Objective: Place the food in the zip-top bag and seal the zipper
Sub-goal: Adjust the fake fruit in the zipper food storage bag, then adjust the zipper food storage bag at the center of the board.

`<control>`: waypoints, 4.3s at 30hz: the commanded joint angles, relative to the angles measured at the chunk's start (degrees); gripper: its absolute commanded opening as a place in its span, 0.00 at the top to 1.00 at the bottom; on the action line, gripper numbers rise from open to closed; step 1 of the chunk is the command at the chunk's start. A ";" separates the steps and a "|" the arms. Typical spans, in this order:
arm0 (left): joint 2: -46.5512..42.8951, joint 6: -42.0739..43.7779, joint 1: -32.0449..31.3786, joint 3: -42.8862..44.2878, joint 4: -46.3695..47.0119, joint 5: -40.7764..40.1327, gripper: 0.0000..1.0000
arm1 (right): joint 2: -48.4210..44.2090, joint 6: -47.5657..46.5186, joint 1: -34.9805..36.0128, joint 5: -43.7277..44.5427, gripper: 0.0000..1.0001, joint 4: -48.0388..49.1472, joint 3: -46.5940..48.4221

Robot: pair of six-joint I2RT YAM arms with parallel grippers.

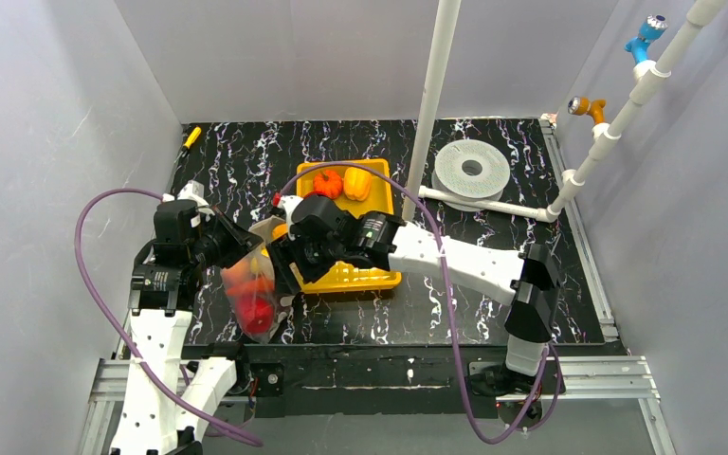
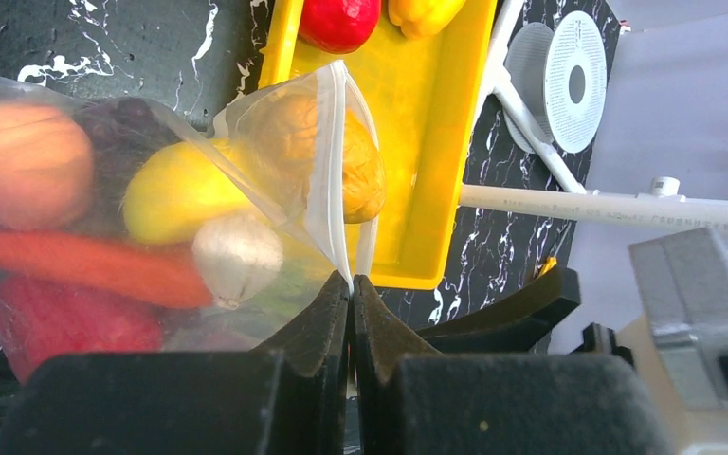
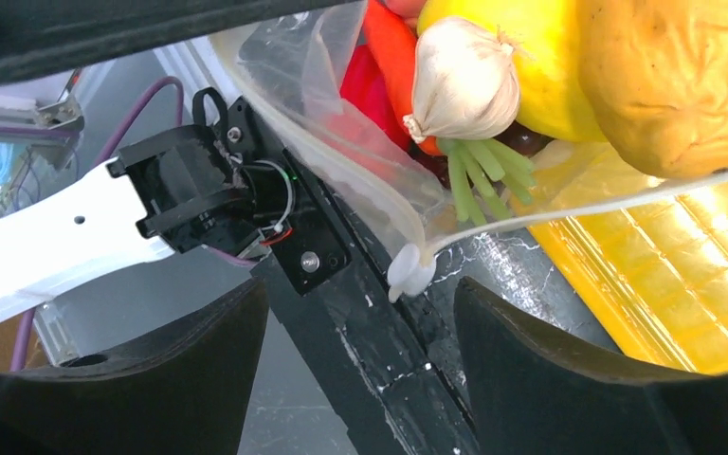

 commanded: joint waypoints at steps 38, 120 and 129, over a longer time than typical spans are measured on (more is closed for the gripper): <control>-7.12 6.01 -0.35 13.90 -20.92 -29.31 0.40 | -9.09 -47.51 4.36 6.37 0.99 51.59 -17.90; -17.83 -4.31 -0.70 -1.95 -18.13 -40.56 0.79 | -13.79 -56.56 -0.80 -0.48 0.99 47.12 -28.01; -15.42 19.79 -1.28 5.36 -3.19 -11.47 0.29 | -14.53 -55.22 -1.93 -11.20 0.99 36.86 -24.10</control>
